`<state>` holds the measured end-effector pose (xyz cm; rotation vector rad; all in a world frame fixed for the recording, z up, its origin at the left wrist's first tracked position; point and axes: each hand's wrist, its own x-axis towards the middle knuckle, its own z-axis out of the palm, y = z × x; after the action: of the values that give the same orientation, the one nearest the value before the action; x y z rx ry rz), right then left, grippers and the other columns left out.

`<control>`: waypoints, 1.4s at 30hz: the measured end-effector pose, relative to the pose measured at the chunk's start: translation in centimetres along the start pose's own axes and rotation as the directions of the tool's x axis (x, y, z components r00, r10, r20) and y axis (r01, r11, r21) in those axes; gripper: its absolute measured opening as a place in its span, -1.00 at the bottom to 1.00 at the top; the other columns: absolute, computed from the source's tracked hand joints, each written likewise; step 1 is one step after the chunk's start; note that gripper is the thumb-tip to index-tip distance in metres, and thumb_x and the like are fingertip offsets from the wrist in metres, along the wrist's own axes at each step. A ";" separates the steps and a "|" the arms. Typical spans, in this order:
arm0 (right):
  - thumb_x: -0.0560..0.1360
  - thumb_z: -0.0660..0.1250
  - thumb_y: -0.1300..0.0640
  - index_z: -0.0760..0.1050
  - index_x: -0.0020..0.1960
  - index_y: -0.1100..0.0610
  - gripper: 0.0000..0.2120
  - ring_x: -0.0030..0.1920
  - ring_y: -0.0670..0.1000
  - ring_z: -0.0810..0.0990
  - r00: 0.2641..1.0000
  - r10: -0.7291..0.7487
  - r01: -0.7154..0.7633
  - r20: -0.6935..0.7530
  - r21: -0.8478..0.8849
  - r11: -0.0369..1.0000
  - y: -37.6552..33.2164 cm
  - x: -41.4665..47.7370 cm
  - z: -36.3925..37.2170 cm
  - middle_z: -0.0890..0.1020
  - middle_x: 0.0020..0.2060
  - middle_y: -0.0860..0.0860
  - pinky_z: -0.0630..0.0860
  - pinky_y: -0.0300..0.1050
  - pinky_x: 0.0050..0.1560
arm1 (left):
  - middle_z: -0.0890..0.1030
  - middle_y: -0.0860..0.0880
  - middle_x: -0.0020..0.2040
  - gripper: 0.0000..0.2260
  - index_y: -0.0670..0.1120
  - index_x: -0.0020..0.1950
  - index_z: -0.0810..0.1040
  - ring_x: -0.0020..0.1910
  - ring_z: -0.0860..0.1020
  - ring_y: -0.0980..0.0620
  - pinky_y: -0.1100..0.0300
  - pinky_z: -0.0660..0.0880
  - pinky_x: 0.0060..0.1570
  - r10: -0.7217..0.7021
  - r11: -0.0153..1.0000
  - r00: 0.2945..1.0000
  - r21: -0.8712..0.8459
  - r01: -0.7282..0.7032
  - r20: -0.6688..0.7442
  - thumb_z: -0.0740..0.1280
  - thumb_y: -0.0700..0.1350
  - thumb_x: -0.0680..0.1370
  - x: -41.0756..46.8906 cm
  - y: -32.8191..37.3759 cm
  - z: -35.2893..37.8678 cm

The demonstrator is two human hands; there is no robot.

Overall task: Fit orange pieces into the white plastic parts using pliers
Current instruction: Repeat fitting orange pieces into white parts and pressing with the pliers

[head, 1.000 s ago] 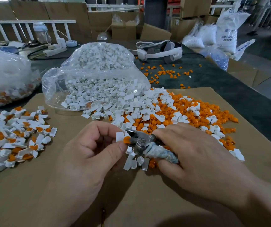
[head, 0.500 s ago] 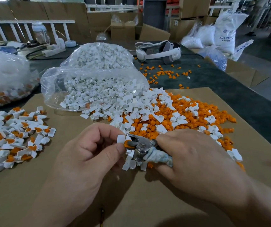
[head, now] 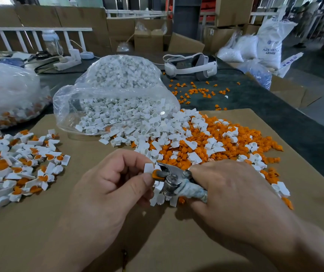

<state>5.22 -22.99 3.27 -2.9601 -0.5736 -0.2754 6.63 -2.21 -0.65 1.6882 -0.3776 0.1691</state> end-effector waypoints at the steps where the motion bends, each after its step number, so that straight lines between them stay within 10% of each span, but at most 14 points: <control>1: 0.44 0.25 -0.14 0.20 -0.31 -0.10 -0.72 -0.46 -0.15 0.24 1.000 0.000 0.000 0.001 -0.001 1.000 0.0 0.0 0.1 0.28 -0.48 -0.16 0.14 -0.25 -0.45 | 0.67 -0.04 -0.28 -0.87 0.14 -0.10 0.67 -0.34 0.64 0.04 0.29 0.55 -0.36 0.002 1.000 1.000 0.008 -0.002 0.000 0.45 0.09 0.38 0.0 -0.1 0.0; 20: 0.51 0.15 -0.25 0.13 -0.31 -0.10 -0.64 -0.36 -0.15 0.34 0.999 0.023 -0.023 0.047 -0.014 1.000 0.1 0.3 0.7 0.37 -0.38 -0.14 0.30 -0.19 -0.33 | 0.66 -0.01 -0.28 -0.94 0.16 -0.11 0.63 -0.33 0.64 0.09 0.37 0.54 -0.32 -0.018 0.996 1.000 0.092 0.020 -0.020 0.41 -0.01 0.47 0.0 0.7 0.5; 29: 0.41 0.05 -0.29 0.45 -0.18 -0.07 -0.65 -0.33 -0.07 0.39 1.000 0.009 -0.010 -0.019 -0.057 0.998 1.2 0.7 1.3 0.44 -0.36 -0.17 0.35 -0.14 -0.26 | 0.66 0.03 -0.32 -0.88 0.19 -0.09 0.61 -0.36 0.63 0.09 0.20 0.53 -0.32 -0.077 0.976 0.980 0.188 0.113 -0.185 0.42 -0.06 0.52 0.2 0.3 0.0; 42: 0.33 -0.25 -0.48 0.36 0.21 -0.13 -0.28 0.05 -0.05 0.33 0.995 0.026 -0.016 0.099 -0.101 0.995 1.4 1.3 1.7 0.43 0.01 -0.15 0.28 -0.02 0.15 | 0.71 -0.30 -0.12 -0.88 -0.01 -0.42 0.57 -0.25 0.70 -0.14 0.23 0.55 -0.44 -0.416 0.846 0.910 -0.370 0.384 -0.005 0.50 -0.13 0.21 0.3 0.5 0.5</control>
<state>7.17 -23.61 1.76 -3.0889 -0.5549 -0.1592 6.69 -2.82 -0.19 1.3510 0.0199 -0.1341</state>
